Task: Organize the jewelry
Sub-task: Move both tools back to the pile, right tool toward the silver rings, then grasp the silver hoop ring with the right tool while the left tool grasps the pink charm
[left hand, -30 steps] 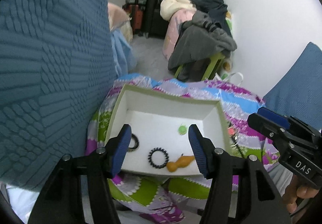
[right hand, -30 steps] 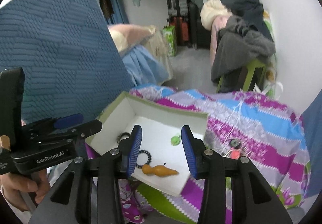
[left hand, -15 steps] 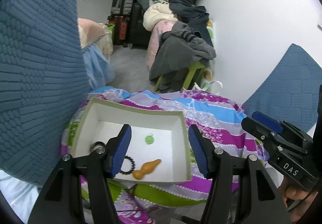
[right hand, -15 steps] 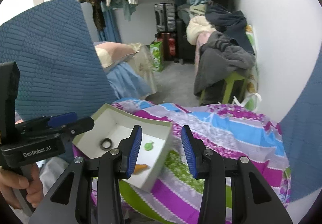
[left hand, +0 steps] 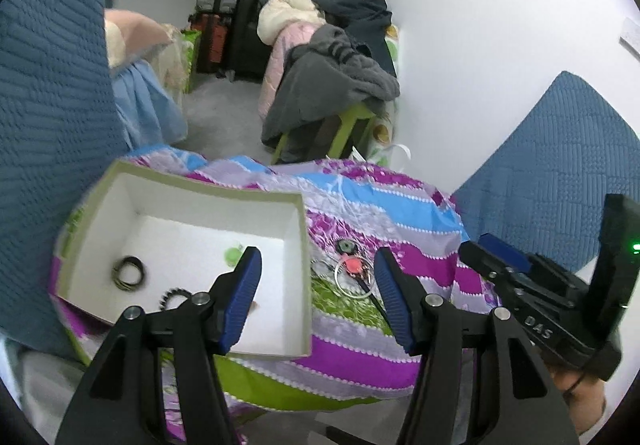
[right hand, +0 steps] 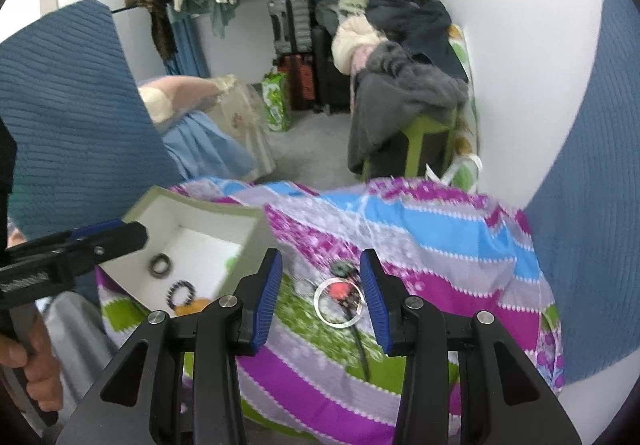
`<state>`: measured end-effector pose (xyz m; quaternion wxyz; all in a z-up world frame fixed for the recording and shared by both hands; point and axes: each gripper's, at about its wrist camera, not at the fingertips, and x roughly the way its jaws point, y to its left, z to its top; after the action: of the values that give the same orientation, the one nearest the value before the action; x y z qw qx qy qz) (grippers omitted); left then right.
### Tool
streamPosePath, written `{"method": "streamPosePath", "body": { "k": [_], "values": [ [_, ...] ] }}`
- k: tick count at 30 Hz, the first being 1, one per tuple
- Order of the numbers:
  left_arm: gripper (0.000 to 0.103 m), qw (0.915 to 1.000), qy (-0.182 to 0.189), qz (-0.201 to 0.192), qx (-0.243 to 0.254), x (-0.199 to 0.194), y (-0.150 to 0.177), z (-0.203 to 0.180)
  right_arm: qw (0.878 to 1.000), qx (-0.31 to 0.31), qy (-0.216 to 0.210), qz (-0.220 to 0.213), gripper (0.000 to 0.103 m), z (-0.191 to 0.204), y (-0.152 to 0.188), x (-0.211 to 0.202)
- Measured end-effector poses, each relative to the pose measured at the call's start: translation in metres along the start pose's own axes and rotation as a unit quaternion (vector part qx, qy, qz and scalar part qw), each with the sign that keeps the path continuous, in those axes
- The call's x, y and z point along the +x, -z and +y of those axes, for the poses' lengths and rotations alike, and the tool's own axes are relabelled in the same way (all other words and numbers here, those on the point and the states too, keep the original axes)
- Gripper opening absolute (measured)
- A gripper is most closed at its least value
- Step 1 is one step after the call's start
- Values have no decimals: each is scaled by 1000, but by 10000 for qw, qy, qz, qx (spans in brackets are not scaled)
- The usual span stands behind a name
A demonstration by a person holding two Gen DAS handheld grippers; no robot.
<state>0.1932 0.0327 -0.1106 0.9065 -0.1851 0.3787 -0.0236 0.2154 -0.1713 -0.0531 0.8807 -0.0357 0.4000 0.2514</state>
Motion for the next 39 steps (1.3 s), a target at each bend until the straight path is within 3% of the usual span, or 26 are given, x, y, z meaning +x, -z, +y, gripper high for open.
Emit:
{"method": "streamPosePath", "body": {
  "k": [10,19,23,26,29,39],
  "values": [
    [30,9986,191,460,183,46,27,-22,9960,162,-432,771,27,-40,41,90],
    [28,9972,215,679,224,71,32,-39,9883,327,-680,1328,20,-60,58,154],
    [28,9968,212,755,174,82,31,-42,9872,302,-585,1450,19,-61,62,167],
    [28,9965,210,794,158,89,31,-44,9846,426,-691,1547,9,-64,65,173],
    [28,9959,207,869,137,98,31,-49,9874,350,-603,1418,5,-64,63,165],
    [28,9927,186,1195,-50,142,33,-57,9884,628,-731,1177,5,-90,68,133]
  ]
}}
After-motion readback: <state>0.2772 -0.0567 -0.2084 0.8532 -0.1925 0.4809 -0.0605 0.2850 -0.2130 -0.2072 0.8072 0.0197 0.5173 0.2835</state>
